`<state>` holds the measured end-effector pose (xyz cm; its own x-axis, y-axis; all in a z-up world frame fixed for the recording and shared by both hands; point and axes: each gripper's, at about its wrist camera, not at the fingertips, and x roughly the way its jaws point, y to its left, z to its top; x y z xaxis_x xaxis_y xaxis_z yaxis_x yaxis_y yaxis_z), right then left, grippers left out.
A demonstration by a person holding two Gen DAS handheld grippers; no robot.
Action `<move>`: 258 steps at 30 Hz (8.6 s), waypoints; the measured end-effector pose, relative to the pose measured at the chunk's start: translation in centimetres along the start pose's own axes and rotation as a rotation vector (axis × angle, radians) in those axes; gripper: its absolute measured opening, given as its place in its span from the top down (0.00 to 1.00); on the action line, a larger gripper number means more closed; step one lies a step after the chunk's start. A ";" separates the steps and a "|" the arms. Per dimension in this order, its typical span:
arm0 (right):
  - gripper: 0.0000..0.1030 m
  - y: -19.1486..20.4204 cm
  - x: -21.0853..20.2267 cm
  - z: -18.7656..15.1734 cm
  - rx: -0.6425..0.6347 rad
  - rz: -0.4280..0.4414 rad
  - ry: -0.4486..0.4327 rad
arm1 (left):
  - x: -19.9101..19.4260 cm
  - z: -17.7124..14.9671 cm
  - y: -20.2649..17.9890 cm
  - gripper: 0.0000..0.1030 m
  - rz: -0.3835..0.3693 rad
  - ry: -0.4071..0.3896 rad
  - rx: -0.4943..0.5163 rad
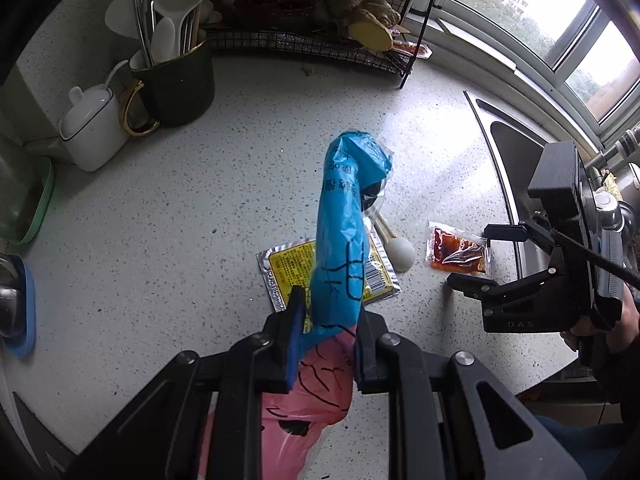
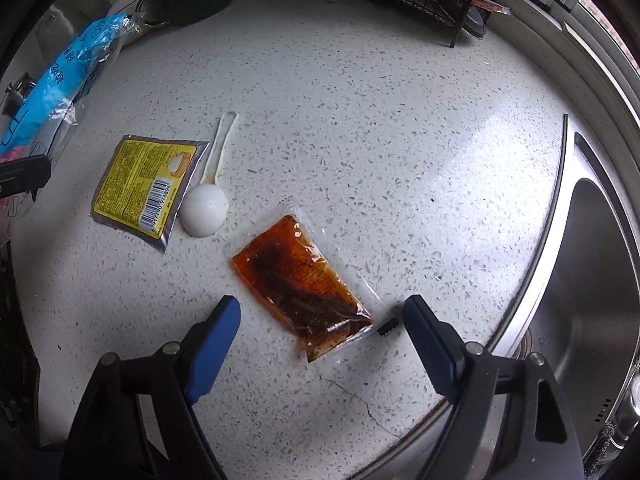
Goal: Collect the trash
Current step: 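Grasp the brown sauce packet with the right tool while the left tool holds the bag, then carry the bag and sauce packet down from the counter to the red bin, then open the left tool over the red bin to drop the glove bag, then lower the right tool over the red bin and release the sauce packet, then raise both tools back up to the counter toward the yellow snack packet, then move the right tool down onto the yellow snack packet and spoon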
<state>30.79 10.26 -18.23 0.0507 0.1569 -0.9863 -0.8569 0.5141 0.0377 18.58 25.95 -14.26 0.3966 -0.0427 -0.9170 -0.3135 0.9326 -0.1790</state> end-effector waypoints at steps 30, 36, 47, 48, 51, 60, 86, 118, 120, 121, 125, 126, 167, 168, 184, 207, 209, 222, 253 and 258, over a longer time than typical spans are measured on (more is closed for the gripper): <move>0.91 0.0 -10.0 -10.6 0.178 -0.021 -0.169 | 0.0 -1.7 -11.6 0.83 -0.101 0.009 0.237; 0.91 -1.4 -12.3 -14.5 0.265 -0.056 -0.203 | -0.6 -3.6 -16.4 0.83 -0.131 0.014 0.338; 0.91 -2.6 -16.0 -23.5 0.421 -0.107 -0.240 | -2.1 -9.2 -25.3 0.83 -0.181 0.020 0.476; 0.91 -2.5 -16.2 -24.4 0.430 -0.113 -0.243 | -2.4 -9.9 -25.8 0.83 -0.181 0.020 0.483; 0.91 -2.3 -16.9 -27.5 0.469 -0.113 -0.249 | -3.1 -12.6 -27.7 0.83 -0.185 0.026 0.507; 0.91 0.2 -18.8 -34.4 0.513 -0.115 -0.298 | -4.5 -20.3 -31.2 0.83 -0.169 0.042 0.564; 0.91 -0.7 -8.4 -42.0 0.685 -0.031 -0.169 | 10.3 -27.2 -34.2 0.83 -0.140 0.279 0.598; 0.92 -3.4 8.8 -45.6 0.796 0.058 -0.051 | 32.7 -32.4 -32.8 0.20 -0.117 0.440 0.617; 0.92 -3.5 8.6 -45.8 0.804 0.062 -0.050 | 32.7 -32.5 -32.7 0.18 -0.128 0.428 0.626; 0.92 -3.5 8.5 -45.9 0.807 0.063 -0.050 | 32.5 -32.6 -32.7 0.15 -0.125 0.421 0.633; 0.92 -3.4 9.1 -45.8 0.816 0.064 -0.045 | 32.1 -32.7 -32.4 0.05 -0.121 0.412 0.623; 0.92 -3.4 9.2 -45.8 0.816 0.065 -0.046 | 32.2 -32.8 -32.2 0.01 -0.126 0.418 0.614; 0.26 -0.5 12.7 -41.6 0.614 -0.007 -0.002 | 28.7 -31.2 -24.8 0.00 -0.033 0.331 0.456; 0.25 -0.3 12.1 -41.5 0.613 -0.019 -0.006 | 28.1 -31.1 -24.9 0.00 -0.034 0.320 0.455; 0.01 -0.5 -4.3 -40.6 0.662 -0.126 -0.114 | 10.8 -26.8 -28.4 0.00 -0.049 0.125 0.464; 0.01 0.9 -20.9 -33.1 0.494 -0.123 -0.375 | -8.6 -18.1 -27.2 0.00 0.045 -0.186 0.386; 0.01 1.1 -21.9 -31.4 0.453 -0.107 -0.392 | -9.5 -17.1 -26.0 0.00 0.051 -0.195 0.356; 0.01 2.1 -20.2 -18.6 0.245 -0.018 -0.414 | -10.3 -9.2 -16.5 0.00 0.129 -0.235 0.203; 0.01 15.1 -1.5 5.3 -0.434 0.142 -0.103 | 0.2 -6.0 8.6 0.00 0.267 0.059 -0.243; 0.01 16.2 -0.2 6.2 -0.572 0.128 -0.070 | 1.3 -5.8 9.1 0.00 0.246 0.076 -0.229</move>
<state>20.05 23.79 -16.39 -0.0545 0.2530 -0.9659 -0.9980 -0.0457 0.0443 11.26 32.29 -19.13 0.2225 0.1388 -0.9650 -0.5804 0.8141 -0.0167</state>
